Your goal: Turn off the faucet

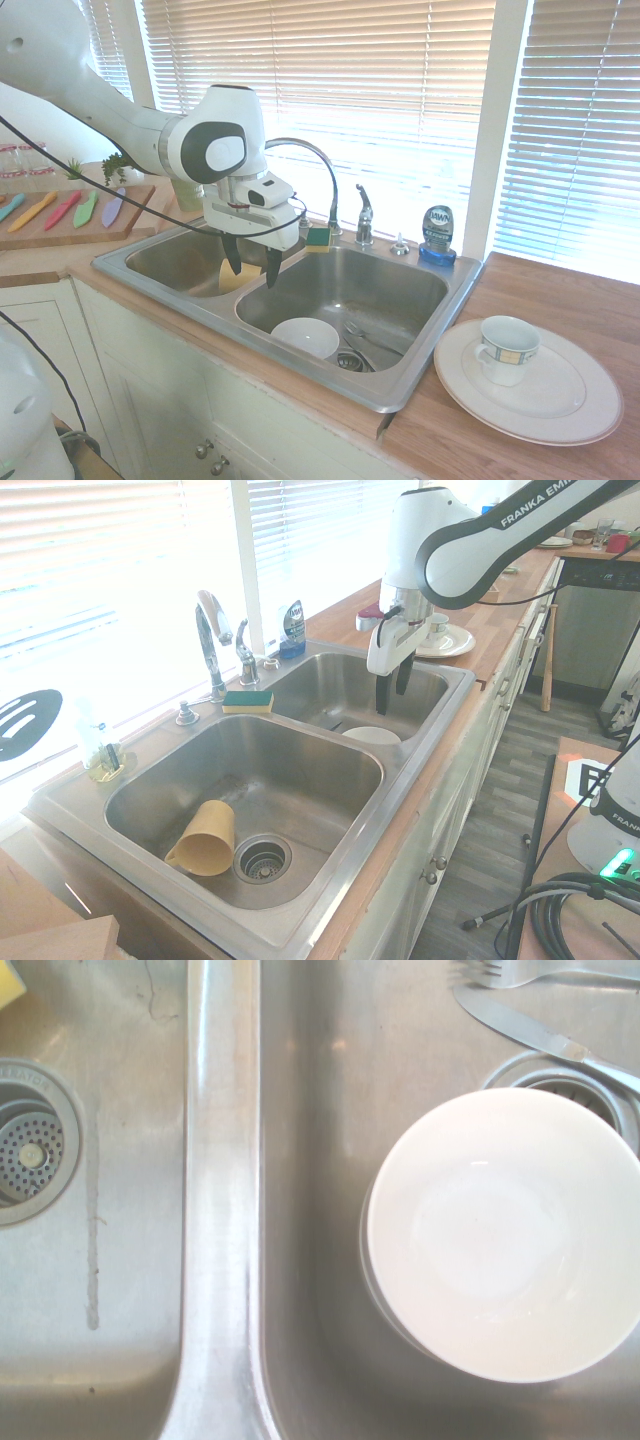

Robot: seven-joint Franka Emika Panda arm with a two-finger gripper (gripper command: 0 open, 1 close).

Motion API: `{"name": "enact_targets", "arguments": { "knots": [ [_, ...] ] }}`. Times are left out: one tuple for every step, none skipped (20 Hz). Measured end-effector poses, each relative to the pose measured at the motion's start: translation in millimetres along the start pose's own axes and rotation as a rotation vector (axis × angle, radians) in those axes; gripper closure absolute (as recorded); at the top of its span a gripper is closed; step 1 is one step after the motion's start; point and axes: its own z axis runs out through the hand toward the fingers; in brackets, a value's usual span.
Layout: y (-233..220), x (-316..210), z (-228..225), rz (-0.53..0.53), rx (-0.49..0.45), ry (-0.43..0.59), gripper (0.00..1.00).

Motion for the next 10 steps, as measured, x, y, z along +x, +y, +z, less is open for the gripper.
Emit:
{"name": "enact_targets", "arguments": {
  "knots": [
    [0.1, -0.1, 0.3, -0.001, -0.002, 0.0, 0.0],
    [0.7, -0.4, 0.8, -0.007, -0.011, 0.0, 0.0],
    [0.9, -0.5, 1.0, -0.012, -0.017, 0.005, 0.0],
    [0.7, -0.8, 1.1, -0.012, -0.021, 0.009, 0.0],
    [0.5, -1.0, 1.1, -0.011, -0.023, 0.012, 1.0],
    [0.2, -1.3, 1.1, -0.013, -0.025, 0.015, 1.0],
    [-0.4, -1.8, 1.1, -0.016, -0.026, 0.016, 1.0],
    [-1.3, -2.5, 1.2, -0.017, -0.026, 0.017, 1.0],
    [-2.2, -3.3, 1.7, -0.017, -0.027, 0.018, 1.0],
    [-3.1, -3.8, 2.2, -0.017, -0.029, 0.019, 1.0]
  ]
}}
